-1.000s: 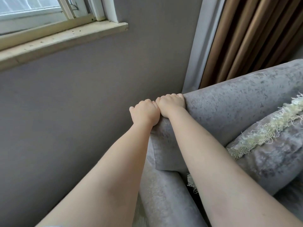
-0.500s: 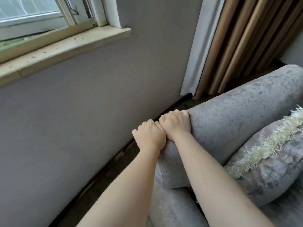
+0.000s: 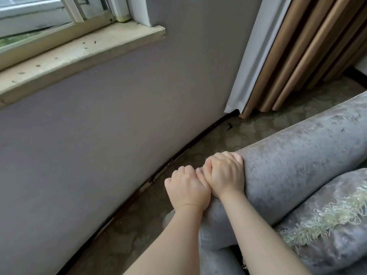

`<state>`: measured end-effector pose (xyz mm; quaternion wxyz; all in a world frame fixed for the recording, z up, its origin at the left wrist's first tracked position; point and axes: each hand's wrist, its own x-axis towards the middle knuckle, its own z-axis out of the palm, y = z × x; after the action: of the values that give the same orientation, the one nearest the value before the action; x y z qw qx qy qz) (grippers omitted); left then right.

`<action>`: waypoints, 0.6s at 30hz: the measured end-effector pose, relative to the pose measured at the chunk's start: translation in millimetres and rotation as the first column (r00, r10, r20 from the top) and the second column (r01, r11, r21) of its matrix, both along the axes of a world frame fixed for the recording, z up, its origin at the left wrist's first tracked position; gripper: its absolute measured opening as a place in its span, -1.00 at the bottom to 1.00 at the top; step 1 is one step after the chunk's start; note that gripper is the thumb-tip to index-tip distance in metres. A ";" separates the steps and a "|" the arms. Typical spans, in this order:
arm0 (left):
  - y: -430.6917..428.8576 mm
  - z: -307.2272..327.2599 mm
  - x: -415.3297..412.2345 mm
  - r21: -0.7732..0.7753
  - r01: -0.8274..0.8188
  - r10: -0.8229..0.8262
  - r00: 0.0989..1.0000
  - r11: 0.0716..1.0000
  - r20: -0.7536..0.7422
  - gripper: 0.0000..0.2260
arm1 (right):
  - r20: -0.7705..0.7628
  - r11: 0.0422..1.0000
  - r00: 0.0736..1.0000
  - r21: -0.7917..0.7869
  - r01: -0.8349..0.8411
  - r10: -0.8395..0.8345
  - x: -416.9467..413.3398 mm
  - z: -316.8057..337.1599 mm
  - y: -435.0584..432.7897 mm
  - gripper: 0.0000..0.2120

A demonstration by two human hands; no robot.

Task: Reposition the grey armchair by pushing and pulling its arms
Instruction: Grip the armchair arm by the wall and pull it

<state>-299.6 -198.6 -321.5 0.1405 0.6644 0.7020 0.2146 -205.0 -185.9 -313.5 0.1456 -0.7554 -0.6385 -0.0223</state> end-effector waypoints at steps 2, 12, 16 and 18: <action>0.1 0.2 0.0 -0.011 -0.003 0.003 1.000 1.000 0.000 -0.66 | -0.012 1.000 1.000 -0.005 0.001 -0.001 -0.8 0.7 0.0 -0.74; -0.2 -1.7 0.1 -0.032 -0.026 0.025 1.000 0.999 -0.010 -0.72 | -0.026 1.000 1.000 -0.003 -0.010 0.010 -1.8 2.9 -3.5 -0.66; 0.0 -4.3 0.7 -0.008 -0.036 0.036 0.999 0.999 -0.031 -0.72 | -0.012 1.000 1.000 0.008 -0.019 0.019 -0.6 -1.2 -1.6 -0.66; 1.1 -4.4 0.9 -0.001 -0.038 0.038 0.998 0.999 -0.051 -0.71 | -0.016 0.999 1.000 0.028 -0.021 0.021 -0.3 -2.2 -1.0 -0.65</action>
<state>-298.7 -197.5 -325.9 0.1188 0.6559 0.7182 0.1996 -205.4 -186.9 -315.6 0.1615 -0.7467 -0.6449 -0.0237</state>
